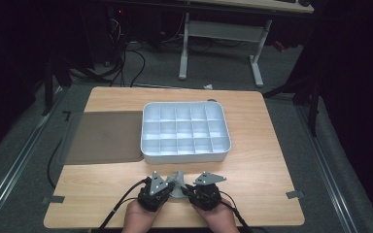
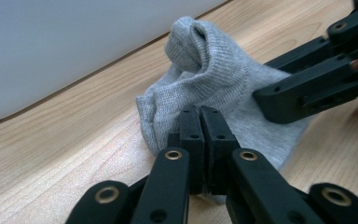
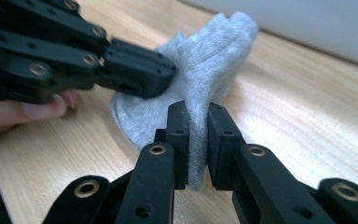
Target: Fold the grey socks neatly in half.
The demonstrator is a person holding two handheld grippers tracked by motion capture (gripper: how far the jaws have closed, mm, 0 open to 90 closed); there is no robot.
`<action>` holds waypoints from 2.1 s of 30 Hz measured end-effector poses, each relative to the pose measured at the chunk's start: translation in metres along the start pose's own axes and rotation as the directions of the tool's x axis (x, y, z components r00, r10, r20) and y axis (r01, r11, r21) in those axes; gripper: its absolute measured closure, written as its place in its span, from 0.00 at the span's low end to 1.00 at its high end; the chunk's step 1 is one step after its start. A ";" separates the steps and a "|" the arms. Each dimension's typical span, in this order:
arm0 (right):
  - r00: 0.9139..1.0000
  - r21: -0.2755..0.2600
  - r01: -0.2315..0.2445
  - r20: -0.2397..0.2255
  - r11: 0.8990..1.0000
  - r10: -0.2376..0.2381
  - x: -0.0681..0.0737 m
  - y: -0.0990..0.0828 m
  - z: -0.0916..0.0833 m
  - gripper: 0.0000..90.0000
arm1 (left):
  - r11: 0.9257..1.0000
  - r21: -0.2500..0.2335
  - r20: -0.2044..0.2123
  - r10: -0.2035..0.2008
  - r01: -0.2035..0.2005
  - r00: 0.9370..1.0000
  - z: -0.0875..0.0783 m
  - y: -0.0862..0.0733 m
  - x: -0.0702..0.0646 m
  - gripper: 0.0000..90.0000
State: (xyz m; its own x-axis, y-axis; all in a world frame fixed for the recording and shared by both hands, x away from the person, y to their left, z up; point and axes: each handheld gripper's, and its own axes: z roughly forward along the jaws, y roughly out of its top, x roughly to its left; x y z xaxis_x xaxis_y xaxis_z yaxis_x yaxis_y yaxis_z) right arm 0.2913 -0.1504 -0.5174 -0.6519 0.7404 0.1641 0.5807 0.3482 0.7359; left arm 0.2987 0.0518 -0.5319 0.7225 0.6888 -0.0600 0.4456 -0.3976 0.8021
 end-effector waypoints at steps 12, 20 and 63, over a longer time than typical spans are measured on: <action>0.997 0.026 -0.073 -0.001 0.997 0.073 -0.010 -0.004 0.002 0.72 | 1.000 0.000 -0.011 0.001 -0.001 1.000 0.000 0.000 -0.001 0.98; 1.000 0.014 -0.031 0.005 0.999 0.031 -0.005 -0.007 0.005 0.91 | 1.000 0.001 -0.011 0.003 -0.003 1.000 -0.001 0.000 -0.001 0.98; 0.997 -0.056 0.013 0.080 0.998 -0.009 -0.007 0.010 -0.026 0.75 | 1.000 0.004 -0.012 -0.001 0.002 1.000 0.003 0.001 -0.014 0.99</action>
State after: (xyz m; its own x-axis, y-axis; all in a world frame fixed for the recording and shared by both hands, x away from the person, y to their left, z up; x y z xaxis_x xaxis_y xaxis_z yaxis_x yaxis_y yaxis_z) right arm 0.2891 -0.1672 -0.4938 -0.6159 0.7808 0.1049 0.5440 0.3251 0.7735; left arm 0.2906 0.0402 -0.5319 0.7155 0.6965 -0.0542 0.4486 -0.3987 0.7998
